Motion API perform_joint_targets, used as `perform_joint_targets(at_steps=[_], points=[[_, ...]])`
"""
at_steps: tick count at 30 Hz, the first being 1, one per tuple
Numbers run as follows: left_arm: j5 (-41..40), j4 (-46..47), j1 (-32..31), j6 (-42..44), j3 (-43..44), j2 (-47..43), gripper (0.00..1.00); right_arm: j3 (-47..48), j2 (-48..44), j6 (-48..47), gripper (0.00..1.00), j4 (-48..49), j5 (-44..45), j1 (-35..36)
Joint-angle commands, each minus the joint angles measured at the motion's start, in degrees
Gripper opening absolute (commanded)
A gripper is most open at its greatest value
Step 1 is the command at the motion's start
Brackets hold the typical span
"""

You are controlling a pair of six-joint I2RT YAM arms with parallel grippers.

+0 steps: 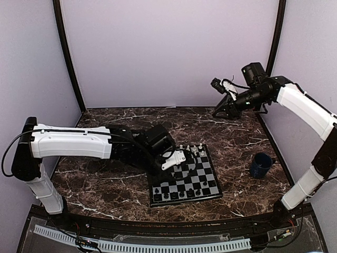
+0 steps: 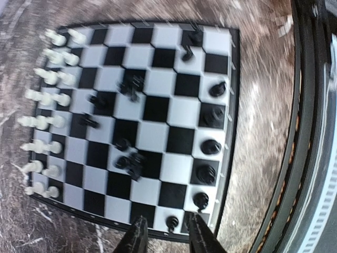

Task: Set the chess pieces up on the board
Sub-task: Pick up the rook from the chessboard.

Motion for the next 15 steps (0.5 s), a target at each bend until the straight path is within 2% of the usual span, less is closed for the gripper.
perform_joint_targets(at_steps=[1, 3, 6, 11, 15], points=[[1.4, 10.2, 5.0, -6.1, -1.0, -4.8, 0.31, 5.6, 0.9, -0.6, 0.45, -4.9, -1.5, 0.2], [3.4, 15.2, 7.8, -9.8, -2.8, -5.8, 0.31, 5.1, 2.2, -4.4, 0.45, -7.1, -1.2, 1.2], [5.0, 22.5, 11.0, -16.1, -6.2, -7.5, 0.31, 0.7, 3.1, -9.5, 0.38, -8.2, 3.3, 5.2], [8.2, 34.9, 15.3, -26.5, -14.2, -10.3, 0.34, -10.7, 3.1, -12.7, 0.32, 0.4, 9.0, 11.7], [10.6, 38.5, 17.7, -31.3, -17.3, -10.7, 0.34, -14.8, 6.1, -13.7, 0.31, 4.7, 11.3, 15.6]])
